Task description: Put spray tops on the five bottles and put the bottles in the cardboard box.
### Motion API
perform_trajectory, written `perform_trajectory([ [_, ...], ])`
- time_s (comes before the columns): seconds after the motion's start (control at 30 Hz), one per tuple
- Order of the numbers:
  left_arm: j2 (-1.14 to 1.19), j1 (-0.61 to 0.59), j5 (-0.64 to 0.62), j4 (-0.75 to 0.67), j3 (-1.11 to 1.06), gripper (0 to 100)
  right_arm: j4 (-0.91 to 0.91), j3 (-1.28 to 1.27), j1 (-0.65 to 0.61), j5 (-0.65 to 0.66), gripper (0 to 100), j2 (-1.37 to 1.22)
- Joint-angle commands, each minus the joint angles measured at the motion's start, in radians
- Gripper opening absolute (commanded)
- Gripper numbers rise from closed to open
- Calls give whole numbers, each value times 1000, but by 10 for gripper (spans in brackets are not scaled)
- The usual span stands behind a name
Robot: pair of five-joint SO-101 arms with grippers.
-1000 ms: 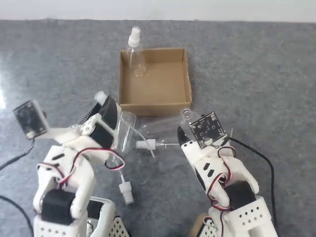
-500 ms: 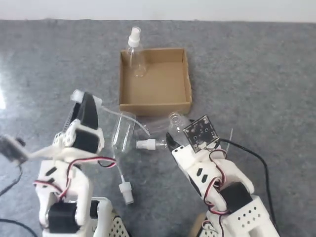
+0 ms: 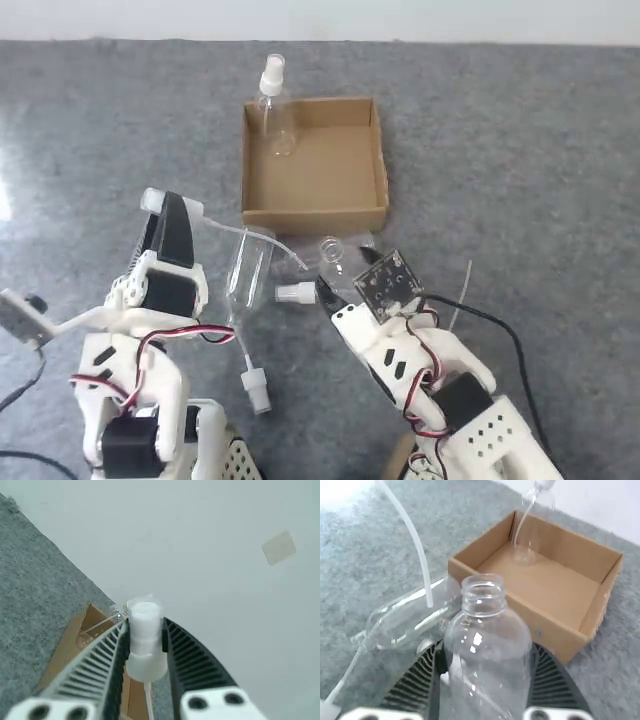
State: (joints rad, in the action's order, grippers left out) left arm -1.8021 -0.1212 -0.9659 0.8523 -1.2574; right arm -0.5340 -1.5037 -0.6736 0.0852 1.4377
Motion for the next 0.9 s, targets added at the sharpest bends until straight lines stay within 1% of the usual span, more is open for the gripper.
perform_trajectory([
  [0.0,-20,-80,-71,-49,8,11,104,-20,-8,69,112,16],
  [0.1,-20,-118,-91,-77,8,11,116,-23,-10,75,111,10],
  [0.27,-20,-117,-91,-78,8,11,108,-28,-65,86,111,8],
  [0.67,-20,-114,-92,-74,62,11,107,-29,-73,87,111,8],
  [0.77,-20,-64,-92,-71,74,11,107,-29,-73,87,111,8],
  [0.87,-20,-37,-92,-29,113,11,107,-29,-74,87,111,8],
])
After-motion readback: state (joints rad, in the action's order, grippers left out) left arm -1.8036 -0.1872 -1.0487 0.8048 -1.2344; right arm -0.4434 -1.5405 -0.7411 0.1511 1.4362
